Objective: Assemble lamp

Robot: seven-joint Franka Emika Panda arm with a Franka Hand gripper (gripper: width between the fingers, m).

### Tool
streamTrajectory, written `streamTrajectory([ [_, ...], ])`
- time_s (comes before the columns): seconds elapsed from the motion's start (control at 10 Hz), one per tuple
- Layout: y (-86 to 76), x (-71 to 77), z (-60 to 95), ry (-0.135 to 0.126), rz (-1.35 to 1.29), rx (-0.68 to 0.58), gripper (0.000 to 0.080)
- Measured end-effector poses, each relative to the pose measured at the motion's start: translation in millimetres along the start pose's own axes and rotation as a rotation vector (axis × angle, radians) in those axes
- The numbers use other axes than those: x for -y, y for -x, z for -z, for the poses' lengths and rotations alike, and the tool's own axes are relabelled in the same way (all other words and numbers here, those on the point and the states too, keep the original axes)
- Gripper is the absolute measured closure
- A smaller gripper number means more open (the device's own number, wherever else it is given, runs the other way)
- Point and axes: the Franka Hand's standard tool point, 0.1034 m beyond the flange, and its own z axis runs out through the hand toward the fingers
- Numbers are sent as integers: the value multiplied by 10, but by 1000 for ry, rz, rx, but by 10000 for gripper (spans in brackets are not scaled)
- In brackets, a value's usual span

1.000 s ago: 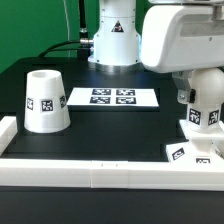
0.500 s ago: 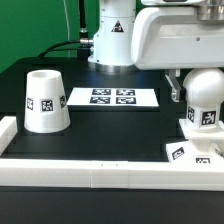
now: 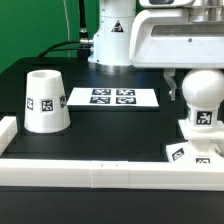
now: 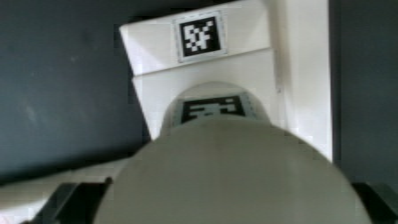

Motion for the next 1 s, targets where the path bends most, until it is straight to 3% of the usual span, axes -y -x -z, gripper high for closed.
streamTrajectory([
  [0.5, 64, 70, -16, -40, -420, 37, 222],
  [0.9, 68, 88, -12, -43, -541, 44, 222],
  [1.0, 89, 93, -9, -33, -494, 51, 153],
])
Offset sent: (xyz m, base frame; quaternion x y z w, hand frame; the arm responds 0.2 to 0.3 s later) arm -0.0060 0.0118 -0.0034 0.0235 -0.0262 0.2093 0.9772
